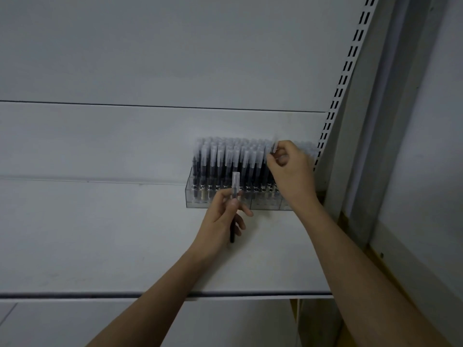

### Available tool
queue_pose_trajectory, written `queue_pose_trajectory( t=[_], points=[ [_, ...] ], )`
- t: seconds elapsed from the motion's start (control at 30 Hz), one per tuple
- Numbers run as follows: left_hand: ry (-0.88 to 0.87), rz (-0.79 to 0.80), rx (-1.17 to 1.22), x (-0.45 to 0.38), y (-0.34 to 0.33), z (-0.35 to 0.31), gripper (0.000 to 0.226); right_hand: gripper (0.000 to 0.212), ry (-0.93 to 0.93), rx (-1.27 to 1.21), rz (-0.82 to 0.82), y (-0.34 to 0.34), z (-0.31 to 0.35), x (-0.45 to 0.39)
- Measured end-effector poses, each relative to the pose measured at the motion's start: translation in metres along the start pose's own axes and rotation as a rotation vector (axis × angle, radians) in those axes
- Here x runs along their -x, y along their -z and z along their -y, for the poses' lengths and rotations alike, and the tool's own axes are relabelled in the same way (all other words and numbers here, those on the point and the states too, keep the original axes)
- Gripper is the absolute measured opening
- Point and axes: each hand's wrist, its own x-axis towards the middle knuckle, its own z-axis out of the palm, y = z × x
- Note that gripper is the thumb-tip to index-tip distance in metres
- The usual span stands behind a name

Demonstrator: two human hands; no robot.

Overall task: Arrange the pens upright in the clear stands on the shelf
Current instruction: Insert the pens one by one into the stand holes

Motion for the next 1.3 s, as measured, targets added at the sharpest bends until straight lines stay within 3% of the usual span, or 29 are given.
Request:
queue_pose_trajectory(
  t=[0.13, 0.33, 0.43, 0.63, 0.9, 1.03, 1.2, 1.3],
  points=[
    [-0.022, -0.01, -0.017, -0.001, 0.002, 0.004, 0.01, 0.014, -0.029, 0.149, 0.101, -0.01, -0.008, 0.015],
    [-0.039, -0.02, -0.023, -0.001, 0.002, 0.0, 0.017, 0.02, -0.092, 0.091, 0.055, -0.011, -0.012, 0.033],
    [-0.033, -0.032, -0.017, -0.002, 0.002, 0.002, 0.019, 0.011, -0.105, -0.082, -0.006, -0.012, -0.006, 0.058],
    [-0.037, -0.004, -0.065, -0.003, 0.0, 0.003, 0.015, 0.011, -0.354, -0.597, 0.207, -0.021, 0.004, 0.094],
    [-0.073, 0.044, -0.354, -0.002, 0.001, 0.014, 0.023, 0.009, -0.389, -0.639, 0.245, -0.019, 0.0, 0.095],
    [-0.081, 0.029, -0.457, -0.001, -0.002, 0.013, 0.027, 0.009, -0.404, -0.616, 0.145, -0.013, -0.003, 0.087],
    [-0.093, 0.092, -0.911, -0.005, -0.005, 0.023, 0.035, 0.015, -0.286, -0.409, -0.032, 0.017, -0.001, 0.054],
    [-0.054, 0.188, -1.14, -0.003, -0.009, 0.027, 0.045, 0.005, -0.186, -0.337, -0.105, 0.029, 0.008, 0.029]
  ],
)
